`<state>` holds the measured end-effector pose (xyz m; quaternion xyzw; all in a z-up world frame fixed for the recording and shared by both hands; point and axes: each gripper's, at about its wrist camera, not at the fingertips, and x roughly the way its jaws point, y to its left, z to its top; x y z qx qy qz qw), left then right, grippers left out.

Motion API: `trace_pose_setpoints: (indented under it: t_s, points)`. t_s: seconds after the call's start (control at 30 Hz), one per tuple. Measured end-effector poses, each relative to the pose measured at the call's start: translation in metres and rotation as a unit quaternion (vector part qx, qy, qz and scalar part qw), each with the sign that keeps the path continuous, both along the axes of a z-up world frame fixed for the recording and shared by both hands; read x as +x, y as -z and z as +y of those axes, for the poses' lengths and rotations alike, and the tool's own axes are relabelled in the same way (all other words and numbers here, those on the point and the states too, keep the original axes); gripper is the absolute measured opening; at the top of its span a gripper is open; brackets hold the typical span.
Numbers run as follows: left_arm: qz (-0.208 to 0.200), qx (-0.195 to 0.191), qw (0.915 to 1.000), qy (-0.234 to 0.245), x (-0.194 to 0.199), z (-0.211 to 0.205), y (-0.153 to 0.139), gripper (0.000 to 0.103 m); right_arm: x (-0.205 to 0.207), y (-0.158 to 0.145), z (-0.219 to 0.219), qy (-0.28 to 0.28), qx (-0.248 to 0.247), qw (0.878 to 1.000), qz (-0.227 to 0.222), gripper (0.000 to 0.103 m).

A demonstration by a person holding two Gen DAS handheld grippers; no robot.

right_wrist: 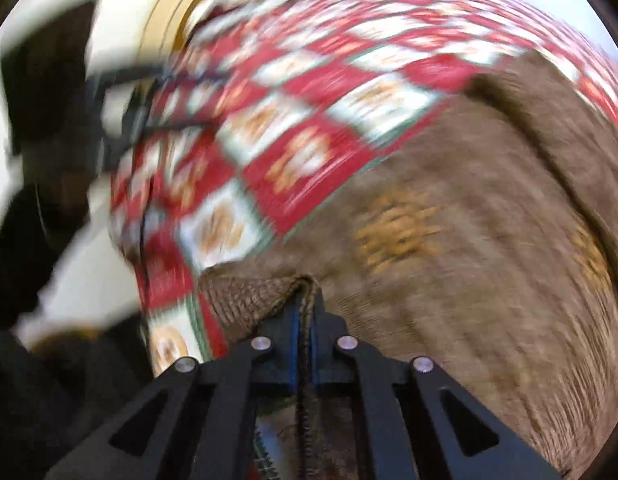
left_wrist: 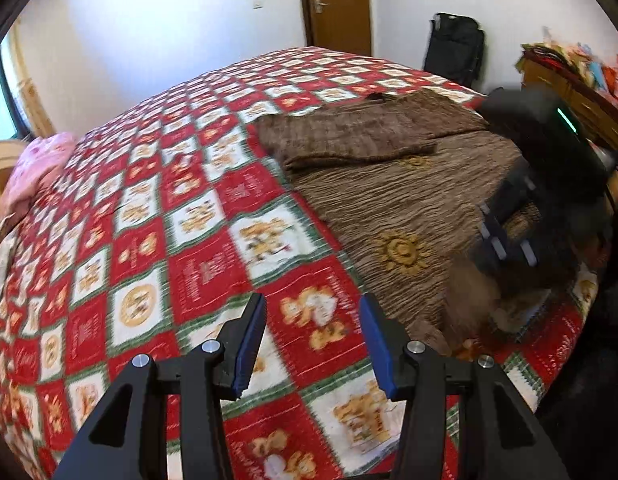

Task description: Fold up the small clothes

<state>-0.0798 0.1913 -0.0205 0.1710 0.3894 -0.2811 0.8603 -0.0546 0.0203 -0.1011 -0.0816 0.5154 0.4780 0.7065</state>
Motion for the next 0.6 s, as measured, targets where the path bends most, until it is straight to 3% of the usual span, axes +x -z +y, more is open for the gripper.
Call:
trace_pose_setpoints:
  t_s: [0.13,0.2,0.27,0.3,0.4,0.6]
  points:
    - [0.002,0.013,0.9993,0.037,0.003,-0.024,0.008,0.050,0.049,0.005,-0.040,0.143,0.062,0.986,0.057,0.012]
    - [0.000,0.021,0.9979,0.061,0.002,-0.037,0.010,0.050,0.056,0.009,-0.053,0.177,0.090,0.976,0.094,0.015]
    - [-0.005,0.024,0.9958,0.088,0.002,-0.050,0.011,0.050,0.056,0.011,-0.061,0.184,0.101,0.970,0.125,0.026]
    - [0.000,0.016,0.9951,0.097,0.003,-0.053,0.012,0.050,0.055,0.009,-0.063,0.188,0.101,0.969,0.127,0.037]
    - [0.037,-0.008,0.9928,0.113,0.014,-0.067,0.019,0.050,0.045,-0.011,-0.072,0.207,0.124,0.965,0.104,0.061]
    - [0.093,-0.054,0.9914,0.076,0.040,-0.089,0.043,0.050,0.021,-0.051,-0.102,0.234,0.120,0.965,0.017,0.063]
